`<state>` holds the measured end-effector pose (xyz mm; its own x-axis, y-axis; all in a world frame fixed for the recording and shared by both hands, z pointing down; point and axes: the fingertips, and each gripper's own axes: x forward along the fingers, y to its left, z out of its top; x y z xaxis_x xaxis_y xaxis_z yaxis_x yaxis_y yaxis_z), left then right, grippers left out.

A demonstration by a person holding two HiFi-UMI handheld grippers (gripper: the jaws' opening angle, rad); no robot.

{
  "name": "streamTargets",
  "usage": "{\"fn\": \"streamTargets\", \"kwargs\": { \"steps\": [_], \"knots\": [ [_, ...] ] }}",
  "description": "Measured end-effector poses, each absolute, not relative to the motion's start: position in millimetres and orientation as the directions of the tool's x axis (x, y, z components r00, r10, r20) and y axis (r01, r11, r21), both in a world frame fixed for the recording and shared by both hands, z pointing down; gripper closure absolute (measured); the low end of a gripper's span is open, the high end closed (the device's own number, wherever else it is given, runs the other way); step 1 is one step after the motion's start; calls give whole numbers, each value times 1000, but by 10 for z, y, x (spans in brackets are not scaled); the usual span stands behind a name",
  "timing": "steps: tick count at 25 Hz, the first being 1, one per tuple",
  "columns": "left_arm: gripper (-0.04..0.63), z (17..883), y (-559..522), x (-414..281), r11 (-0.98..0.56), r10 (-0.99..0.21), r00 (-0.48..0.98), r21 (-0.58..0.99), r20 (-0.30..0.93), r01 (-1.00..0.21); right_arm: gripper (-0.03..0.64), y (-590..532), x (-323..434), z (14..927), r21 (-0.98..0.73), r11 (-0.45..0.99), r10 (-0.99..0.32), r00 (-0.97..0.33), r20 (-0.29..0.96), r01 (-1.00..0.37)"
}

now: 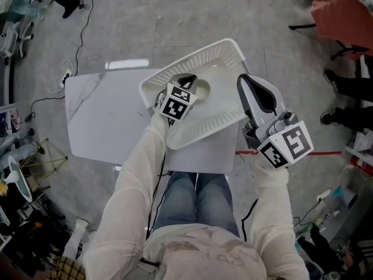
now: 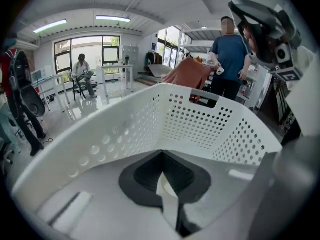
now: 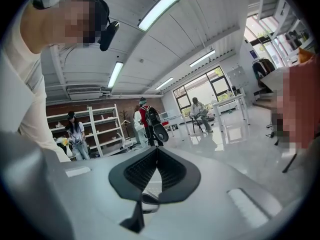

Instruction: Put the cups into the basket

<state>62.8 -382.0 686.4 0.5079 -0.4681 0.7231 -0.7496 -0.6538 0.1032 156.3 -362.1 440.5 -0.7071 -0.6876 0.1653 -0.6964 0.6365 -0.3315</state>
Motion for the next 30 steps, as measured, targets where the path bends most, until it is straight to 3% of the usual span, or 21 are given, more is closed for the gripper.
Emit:
{"fn": "streamTargets", "kwargs": {
  "steps": [14,23,30],
  "knots": [
    [595,4807,-3594,796,-716,-559,711,183,428,-673,589,-3344,1200,3569,-278,700,-655,-747,117,-657],
    [595,3404,-3056,510,-732,-622,744,157,245,-664,589,-2996,1008,2990,-231,732,-645,-761,66,-640],
    [595,2793,-2617,405,-746,-644,752,103,137,-658,589,-2600,836,2747,-217,756,-625,-779,41,-618]
  ]
}}
